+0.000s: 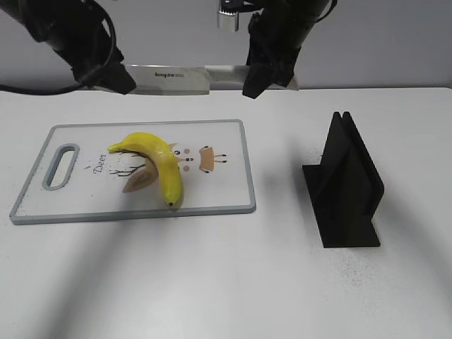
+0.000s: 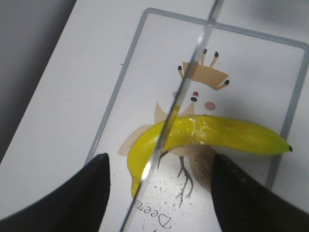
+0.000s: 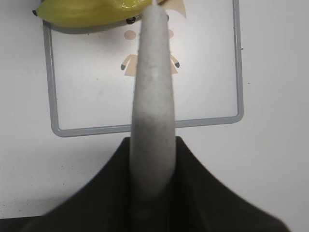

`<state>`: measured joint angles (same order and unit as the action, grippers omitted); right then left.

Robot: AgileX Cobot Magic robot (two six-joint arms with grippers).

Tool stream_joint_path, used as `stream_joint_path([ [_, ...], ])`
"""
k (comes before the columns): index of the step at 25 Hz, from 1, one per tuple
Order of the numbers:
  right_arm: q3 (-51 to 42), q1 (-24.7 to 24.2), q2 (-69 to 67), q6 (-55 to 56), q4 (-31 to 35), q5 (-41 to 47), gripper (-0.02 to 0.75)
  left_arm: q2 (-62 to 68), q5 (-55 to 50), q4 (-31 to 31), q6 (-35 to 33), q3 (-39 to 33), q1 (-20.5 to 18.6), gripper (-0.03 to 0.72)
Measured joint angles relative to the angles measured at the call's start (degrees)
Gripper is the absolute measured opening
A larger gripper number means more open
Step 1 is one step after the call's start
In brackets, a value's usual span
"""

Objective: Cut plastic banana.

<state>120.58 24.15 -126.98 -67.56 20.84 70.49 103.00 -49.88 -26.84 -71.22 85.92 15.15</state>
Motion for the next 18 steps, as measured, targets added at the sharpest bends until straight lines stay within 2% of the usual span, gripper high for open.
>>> stream_joint_path([
  [3,0.0,0.0,0.0,0.2,0.0,-0.1,0.187,0.0,1.7,1.5,5.7,2.3,0.0,0.641],
  [5,0.0,0.0,0.0,0.9,0.0,-0.1,0.187,0.0,2.5,4.7,11.7,4.7,0.0,0.640],
  [9,0.0,0.0,0.7,4.0,-0.1,-0.1,0.187,-0.3,1.8,16.8,29.0,9.9,0.0,0.625],
  [12,0.0,-0.1,2.4,9.7,-0.2,-0.1,0.187,-0.8,-3.1,27.9,42.4,13.5,-0.1,0.607],
  [14,-0.1,-0.1,3.8,13.7,-0.2,-0.1,0.187,-1.0,-7.8,32.7,48.9,15.1,-0.7,0.599],
  [18,-0.1,-0.1,6.8,22.6,-0.8,-0.1,0.187,-1.2,-17.4,34.4,56.8,16.1,-4.4,0.590],
])
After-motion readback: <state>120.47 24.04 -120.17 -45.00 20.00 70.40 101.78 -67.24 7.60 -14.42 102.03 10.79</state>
